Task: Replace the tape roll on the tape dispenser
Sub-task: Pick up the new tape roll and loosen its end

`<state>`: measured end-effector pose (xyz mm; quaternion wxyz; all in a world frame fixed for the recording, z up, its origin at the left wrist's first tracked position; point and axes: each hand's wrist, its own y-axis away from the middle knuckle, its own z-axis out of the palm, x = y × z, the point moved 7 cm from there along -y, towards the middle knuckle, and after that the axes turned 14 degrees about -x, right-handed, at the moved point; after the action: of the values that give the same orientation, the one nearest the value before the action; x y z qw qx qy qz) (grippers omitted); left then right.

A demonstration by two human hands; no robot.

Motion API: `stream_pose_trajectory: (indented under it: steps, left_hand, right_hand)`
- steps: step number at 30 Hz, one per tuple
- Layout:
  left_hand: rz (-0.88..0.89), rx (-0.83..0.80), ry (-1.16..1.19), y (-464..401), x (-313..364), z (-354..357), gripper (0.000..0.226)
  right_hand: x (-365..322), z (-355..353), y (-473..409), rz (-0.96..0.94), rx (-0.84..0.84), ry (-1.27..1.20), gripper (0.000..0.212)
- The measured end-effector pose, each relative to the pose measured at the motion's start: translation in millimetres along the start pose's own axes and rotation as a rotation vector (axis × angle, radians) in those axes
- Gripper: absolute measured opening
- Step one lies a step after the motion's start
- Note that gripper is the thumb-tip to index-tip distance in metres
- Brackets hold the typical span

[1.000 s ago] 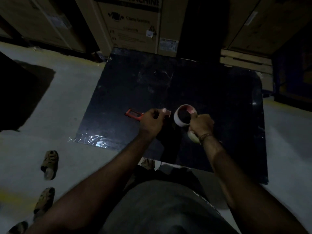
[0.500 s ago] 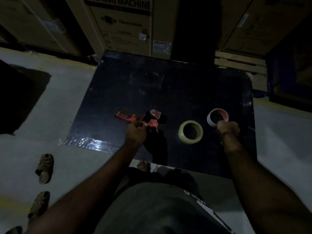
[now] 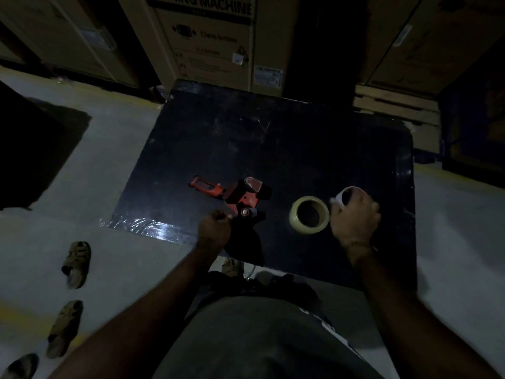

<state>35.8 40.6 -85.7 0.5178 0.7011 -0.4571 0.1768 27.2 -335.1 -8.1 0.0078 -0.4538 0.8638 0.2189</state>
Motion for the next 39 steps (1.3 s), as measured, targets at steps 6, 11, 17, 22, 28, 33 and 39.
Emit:
stream_pose_trajectory:
  steps: [6, 11, 17, 22, 28, 33, 39]
  left_hand:
    - [0.081, -0.034, -0.151, 4, -8, -5, 0.018]
    - [0.217, 0.040, -0.387, 10, 1, -32, 0.025]
    - [0.417, 0.064, -0.895, -20, 29, -62, 0.055]
    - [0.357, -0.027, -1.127, -55, 24, -66, 0.072]
    - [0.350, -0.055, -1.230, -56, 21, -62, 0.070]
    - [0.367, -0.067, -1.168, -52, 16, -63, 0.049]
    - [0.426, -0.099, -1.101, -42, 7, -61, 0.033]
  right_hand:
    - [-49, 52, 7, -0.358, -0.462, 0.255, 0.130]
    - [-56, 65, 3, -0.331, -0.496, 0.329, 0.142]
    - [-68, 53, 16, -0.297, -0.338, 0.106, 0.121]
    - [-101, 50, 51, -0.312, -0.293, -0.135, 0.120]
    - [-127, 68, 78, -0.318, -0.311, -0.179, 0.123]
    - [-133, 76, 77, -0.287, -0.300, -0.192, 0.126]
    - [-146, 74, 72, -0.313, -0.231, -0.208, 0.130]
